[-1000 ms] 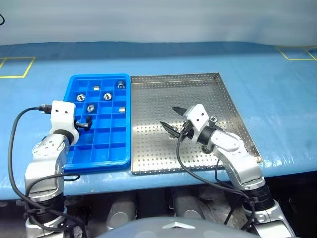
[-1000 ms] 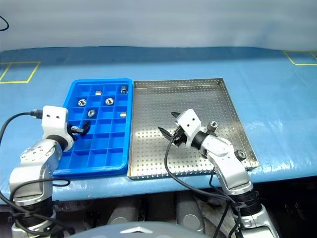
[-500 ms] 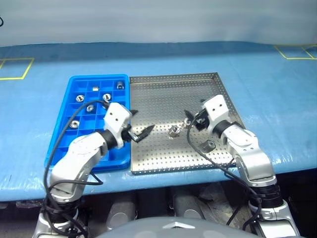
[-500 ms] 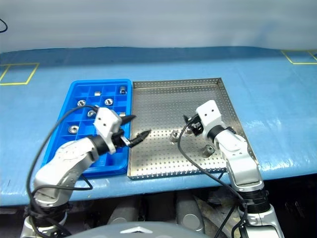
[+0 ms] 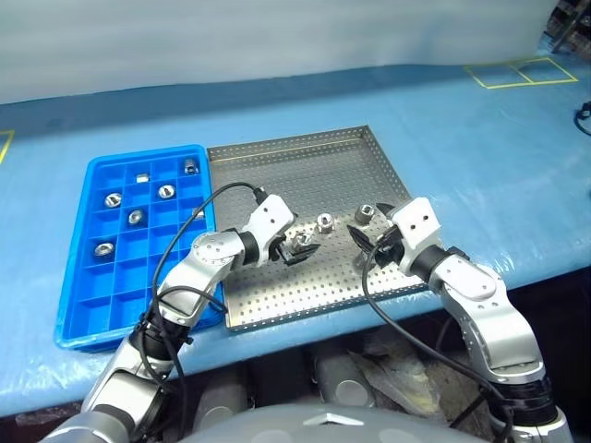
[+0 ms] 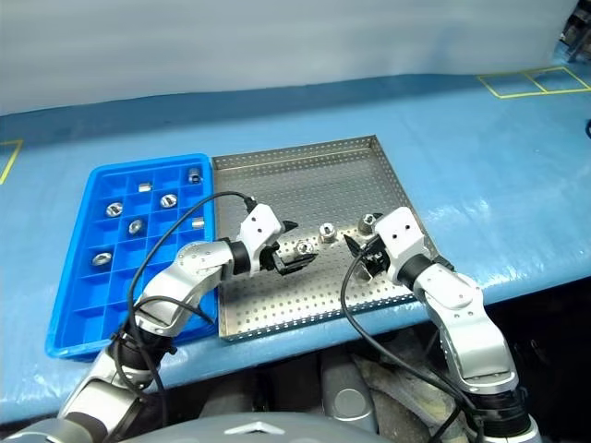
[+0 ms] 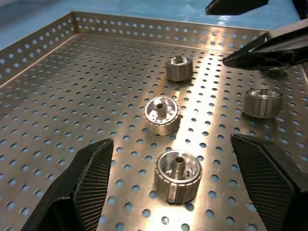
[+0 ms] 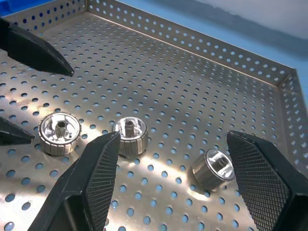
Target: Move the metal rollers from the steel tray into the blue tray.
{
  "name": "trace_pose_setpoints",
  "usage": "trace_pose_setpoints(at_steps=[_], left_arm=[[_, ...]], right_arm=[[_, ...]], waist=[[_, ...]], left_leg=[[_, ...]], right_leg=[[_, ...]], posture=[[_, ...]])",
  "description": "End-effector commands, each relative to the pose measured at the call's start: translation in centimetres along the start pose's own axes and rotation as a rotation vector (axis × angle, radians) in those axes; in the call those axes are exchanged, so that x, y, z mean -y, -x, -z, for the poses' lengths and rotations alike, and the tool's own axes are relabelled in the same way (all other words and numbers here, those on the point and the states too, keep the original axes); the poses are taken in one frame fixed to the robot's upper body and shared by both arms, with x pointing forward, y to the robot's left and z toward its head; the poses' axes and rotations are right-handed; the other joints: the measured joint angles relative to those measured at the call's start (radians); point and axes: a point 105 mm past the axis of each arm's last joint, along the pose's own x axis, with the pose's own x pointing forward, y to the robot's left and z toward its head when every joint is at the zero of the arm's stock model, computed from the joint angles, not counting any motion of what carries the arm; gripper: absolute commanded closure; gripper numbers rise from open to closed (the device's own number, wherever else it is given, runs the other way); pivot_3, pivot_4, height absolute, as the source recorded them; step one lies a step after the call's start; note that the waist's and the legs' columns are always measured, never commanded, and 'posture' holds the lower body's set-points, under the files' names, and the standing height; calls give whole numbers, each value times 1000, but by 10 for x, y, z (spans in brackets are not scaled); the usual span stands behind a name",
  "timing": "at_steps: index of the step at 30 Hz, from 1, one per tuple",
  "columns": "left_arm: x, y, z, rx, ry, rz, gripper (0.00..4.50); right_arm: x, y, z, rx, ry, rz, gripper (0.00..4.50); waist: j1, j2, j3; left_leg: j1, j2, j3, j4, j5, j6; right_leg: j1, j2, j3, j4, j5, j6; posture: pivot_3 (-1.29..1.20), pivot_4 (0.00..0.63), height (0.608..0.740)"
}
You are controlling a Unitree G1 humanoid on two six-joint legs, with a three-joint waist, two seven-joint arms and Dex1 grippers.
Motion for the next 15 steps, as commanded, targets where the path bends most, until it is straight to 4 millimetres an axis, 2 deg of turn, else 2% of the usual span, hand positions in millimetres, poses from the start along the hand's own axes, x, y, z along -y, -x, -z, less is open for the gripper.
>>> trace_pose_setpoints(at_steps=[1, 6, 15], left_arm=[[3, -6, 0, -5, -33, 26, 260], [-3, -10, 10, -44, -29, -13, 260], [-13, -10, 24, -83, -5, -84, 260]], right_arm=[[4, 7, -14, 56, 25, 40, 797], [4, 9, -14, 57, 27, 55, 797], [4, 8, -16, 68, 23, 53, 797]], waist=[[-17, 0, 0], [-62, 0, 0], [-92, 0, 0]], left_leg=[[0, 0, 0, 0, 0, 0], [0, 0, 1, 0, 0, 0], [1, 0, 2, 0, 0, 0]], right_leg=[[0, 0, 0, 0, 0, 1], [0, 0, 2, 0, -1, 2], [0, 0, 4, 1, 0, 3]], posture=[[-372, 150, 740], [-375, 150, 740], [-364, 150, 740]])
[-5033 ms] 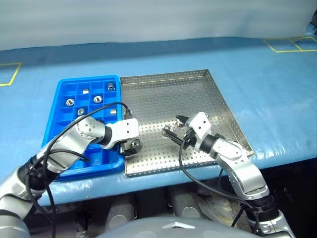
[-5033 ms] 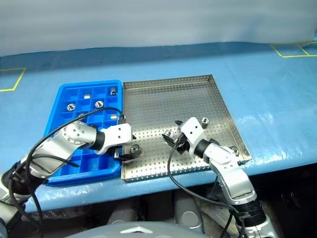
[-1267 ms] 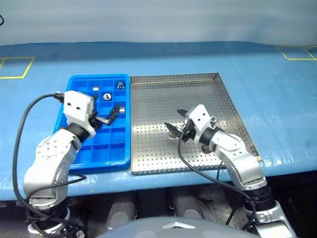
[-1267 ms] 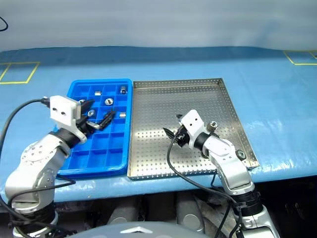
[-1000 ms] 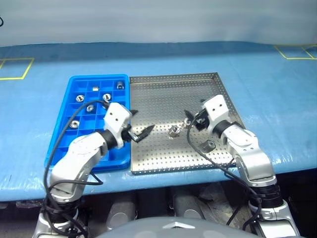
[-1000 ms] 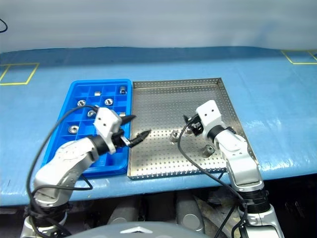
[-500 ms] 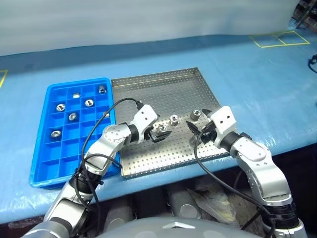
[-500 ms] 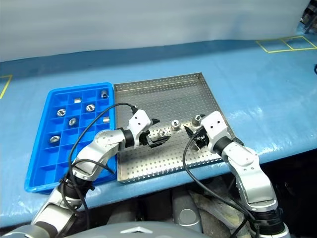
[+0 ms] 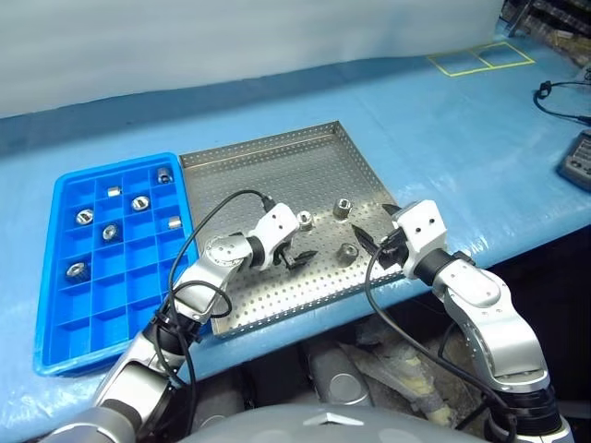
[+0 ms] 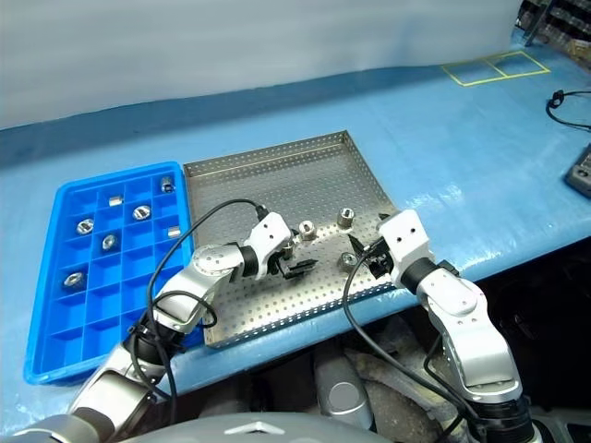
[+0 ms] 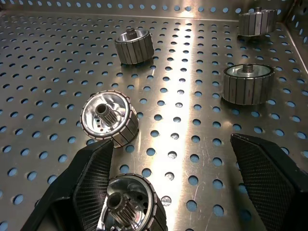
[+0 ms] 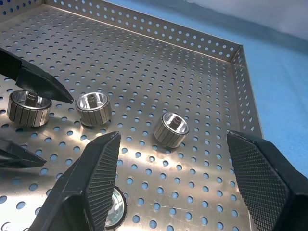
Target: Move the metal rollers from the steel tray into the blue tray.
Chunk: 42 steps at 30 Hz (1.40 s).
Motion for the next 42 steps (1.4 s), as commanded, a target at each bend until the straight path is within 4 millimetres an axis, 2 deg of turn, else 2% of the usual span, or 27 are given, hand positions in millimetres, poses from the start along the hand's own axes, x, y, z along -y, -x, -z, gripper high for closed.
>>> trace_pose_setpoints(at_steps=[1, 3, 4, 7, 8, 9, 13, 23, 27, 28, 34, 38, 42], left_arm=[[-7, 2, 3, -7, 6, -41, 260], [-10, 5, 5, -9, 15, -61, 260], [-11, 6, 6, -11, 19, -68, 431], [-16, 9, 12, -24, 31, -98, 1081], [-17, 11, 13, -27, 34, -103, 1509], [-17, 12, 14, -29, 35, -105, 1731], [-20, 16, 20, -40, 47, -124, 1731], [-20, 14, 16, -23, 57, -137, 1731], [-24, 17, 15, -10, 69, -163, 2897], [-26, 18, 15, -8, 70, -173, 3064], [-33, 25, 7, 40, 100, -225, 3064], [-44, 50, -8, 125, 130, -302, 3064], [-61, 102, -11, 128, 114, -448, 3064]], right_arm=[[2, 2, -15, 62, 22, 11, 797], [2, 2, -15, 63, 23, 11, 797], [2, 1, -15, 64, 24, 11, 797], [3, 1, -16, 65, 24, 11, 797], [2, 0, -16, 67, 24, 9, 797], [3, 0, -16, 68, 25, 8, 797], [2, -2, -18, 73, 26, 3, 797], [0, -5, -20, 82, 29, -11, 797], [-1, -5, -21, 85, 29, -14, 797], [-1, -6, -21, 85, 29, -15, 797], [-4, -9, -22, 94, 30, -34, 797], [-10, -12, -24, 108, 25, -73, 797], [-23, -18, -24, 113, 15, -140, 797]], waist=[[-1, 0, 0], [-3, 0, 0], [-3, 0, 0], [-2, 0, 0], [-2, 0, 0], [-2, 0, 0], [-1, 0, 0], [1, 0, 0], [1, 0, 0], [1, 0, 0], [2, 0, 0], [5, 0, 0], [8, 0, 0]], left_leg=[[0, 0, 0, 0, 0, 0], [0, 0, 0, 0, 0, 0], [0, 0, 0, 0, 0, 0], [0, 0, 1, 0, 0, 0], [0, 0, 1, 0, 0, 0], [0, 0, 1, 0, 0, 0], [0, 0, 1, 0, 0, 1], [0, 0, 1, 0, -1, 1], [0, 0, 2, 0, -1, 1], [0, 0, 2, 0, -1, 1], [0, 0, 2, 0, -1, 1], [-1, 0, 2, 0, -1, 1], [-3, 1, 2, -1, -1, 1]], right_leg=[[0, 0, 0, 0, 0, 0], [0, 0, 0, 0, 0, 0], [0, 0, 0, 0, 0, 0], [0, 0, 1, 0, 0, 0], [0, 0, 1, 0, 0, 0], [0, 0, 1, 0, 0, 0], [-1, 0, 1, 0, 0, 0], [-1, 0, 1, 0, 0, 1], [-1, 0, 2, 0, 0, 1], [-1, 0, 2, 0, 0, 1], [-1, 0, 2, 0, 1, 1], [-2, -1, 2, 0, 1, 1], [-5, 0, 3, 1, 1, 0]], posture=[[-363, 150, 740], [-362, 150, 740], [-360, 150, 740], [-358, 150, 740], [-355, 150, 740], [-352, 150, 740], [-344, 150, 740], [-338, 150, 740], [-338, 150, 740], [-330, 150, 740], [-308, 150, 740], [-293, 150, 740], [-242, 150, 740]])
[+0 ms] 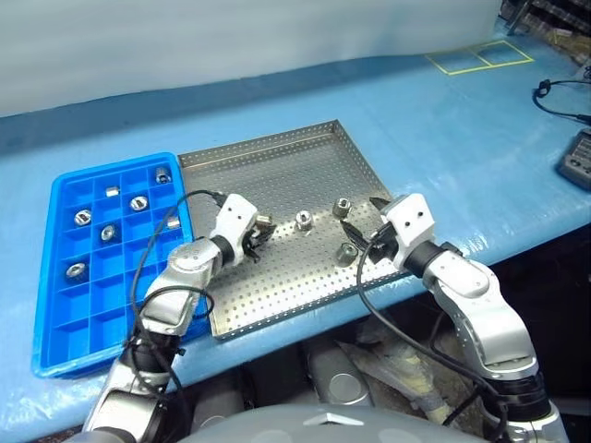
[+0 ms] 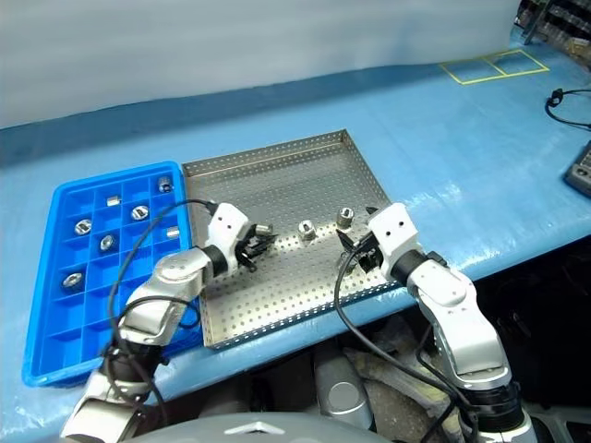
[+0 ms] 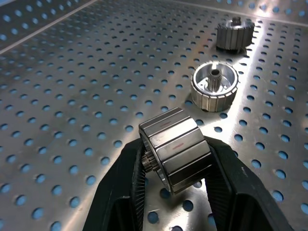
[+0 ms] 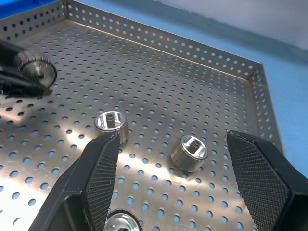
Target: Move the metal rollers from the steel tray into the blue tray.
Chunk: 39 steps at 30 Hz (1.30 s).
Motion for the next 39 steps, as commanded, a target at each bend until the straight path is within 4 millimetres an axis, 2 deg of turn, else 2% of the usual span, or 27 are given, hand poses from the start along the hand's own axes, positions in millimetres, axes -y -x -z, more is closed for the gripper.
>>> trace_pose_setpoints(at_steps=[1, 5, 8, 11, 15, 19, 22, 26, 32, 39], left_arm=[[-31, 39, -22, 51, -45, -149, 3064], [-62, 92, -25, -4, -82, -355, 3064], [-74, 130, -17, -93, -115, -486, 3064], [-80, 161, -6, -170, -114, -588, 3064], [-73, 183, 8, -241, -87, -633, 3064], [-63, 195, 17, -288, -70, -637, 3064], [-61, 200, 25, -322, -53, -646, 3064], [-62, 203, 31, -338, -36, -661, 3064], [-62, 196, 38, -356, -7, -626, 3064], [-67, 198, 35, -376, -41, -626, 823]], right_arm=[[-9, -5, -10, 52, 2, -51, 797], [-17, -15, -10, 56, 0, -111, 797], [-21, -22, -12, 64, 5, -152, 797], [-26, -29, -13, 69, 10, -198, 797], [-32, -36, -16, 78, 17, -249, 797], [-34, -38, -17, 85, 24, -268, 797], [-34, -39, -18, 84, 30, -276, 797], [-34, -40, -19, 87, 31, -279, 797], [-33, -40, -20, 88, 32, -271, 797], [-30, -38, -19, 87, 32, -244, 797]], waist=[[5, 0, 0], [38, 0, 0], [75, -1, 1], [124, -2, 1], [195, -4, 1], [249, -5, 1], [267, -6, 0], [270, -6, 0], [269, -6, 0], [267, -6, 0]], left_leg=[[0, 0, 0, 0, 0, 0], [0, 1, 0, 0, 0, 0], [-1, 0, 2, -1, 0, 0], [-1, 0, 2, -2, 0, 0], [-1, 1, 3, -2, 0, -1], [-1, 0, 3, -2, 0, -1], [-1, 0, 3, -2, 0, -1], [-1, -1, 2, -2, 0, -1], [-1, 0, 2, -2, 0, -1], [-1, 0, 2, -2, 0, -1]], right_leg=[[0, 0, 0, 1, 0, -1], [-1, 1, -1, 1, 0, -2], [-3, 0, -1, 1, 1, -3], [-4, 0, -1, 1, 2, -6], [-5, -1, -2, 1, 1, -7], [-4, -4, -6, 1, -3, -14], [-4, -7, -9, 1, -3, -15], [-3, -7, -10, 1, -4, -16], [-3, -6, -11, 1, -4, -16], [-3, -6, -11, 1, -4, -16]], posture=[[-218, 150, 740], [-142, 150, 740], [-82, 150, 740], [-32, 150, 740], [11, 150, 740], [32, 150, 740], [39, 150, 740], [39, 150, 740], [25, 150, 740], [-4, 150, 740]])
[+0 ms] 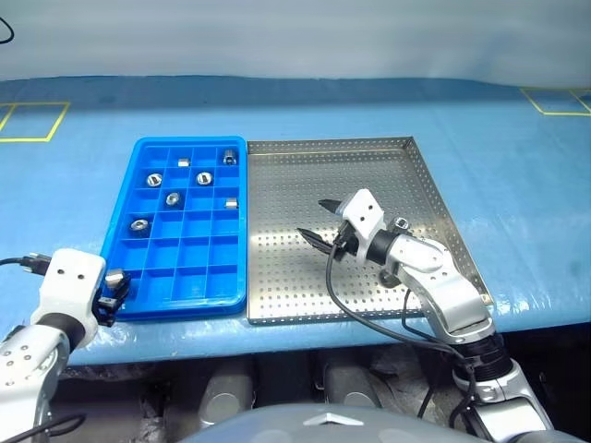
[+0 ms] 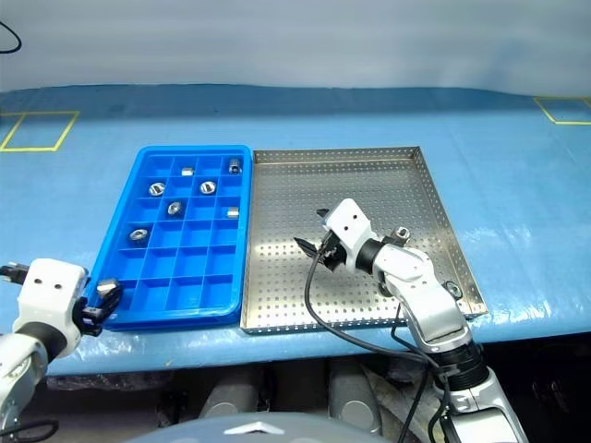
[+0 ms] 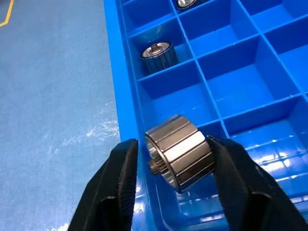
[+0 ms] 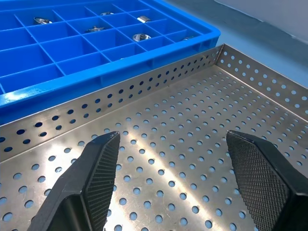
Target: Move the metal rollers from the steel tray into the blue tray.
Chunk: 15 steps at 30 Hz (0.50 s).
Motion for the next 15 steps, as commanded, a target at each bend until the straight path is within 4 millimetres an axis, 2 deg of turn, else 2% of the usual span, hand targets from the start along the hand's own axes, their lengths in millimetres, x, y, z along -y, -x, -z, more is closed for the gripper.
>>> trace_pose_setpoints(at_steps=[1, 3, 6, 8, 11, 14, 15], left_arm=[[-5, 1, -6, 19, -16, -18, 480], [-3, 1, -17, 80, 8, 3, 480], [17, 1, -45, 246, 71, 130, 480], [43, -1, -70, 375, 100, 265, 480], [67, -5, -88, 460, 89, 371, 480], [91, -17, -109, 545, 141, 454, 480], [104, -24, -117, 559, 150, 496, 480]], right_arm=[[5, 3, -10, 38, 28, 26, 797], [5, 3, -10, 39, 28, 30, 797], [7, 4, -10, 40, 22, 41, 797], [12, 6, -4, 10, 11, 67, 797], [19, 11, 5, -32, 11, 102, 797], [30, 17, 10, -64, 14, 174, 797], [37, 21, 11, -74, 14, 224, 797]], waist=[[-1, 0, 0], [-1, 0, 0], [0, 0, 0], [1, -1, 0], [-2, -1, 0], [-8, 0, -1], [-10, 0, -1]], left_leg=[[0, 0, 0, 0, 0, 0], [0, 0, 0, 0, 0, 0], [0, 0, 0, 0, 0, 0], [0, 0, -1, 1, 0, 0], [1, -1, -2, 1, 0, 0], [2, -1, -2, 1, 0, 0], [2, -1, -2, 1, 0, 0]], right_leg=[[0, 0, 0, 0, 0, 0], [0, 0, 0, 0, 0, 0], [1, 0, -1, 0, 0, 0], [2, -1, -2, -1, 0, 0], [3, -1, -2, -1, 0, 0], [4, -1, -2, -1, 0, 0], [5, -1, -2, -1, 0, 0]], posture=[[-4, 150, 740], [-11, 150, 740], [-18, 150, 740], [-26, 150, 740], [-52, 150, 740], [-102, 150, 740], [-114, 150, 740]])
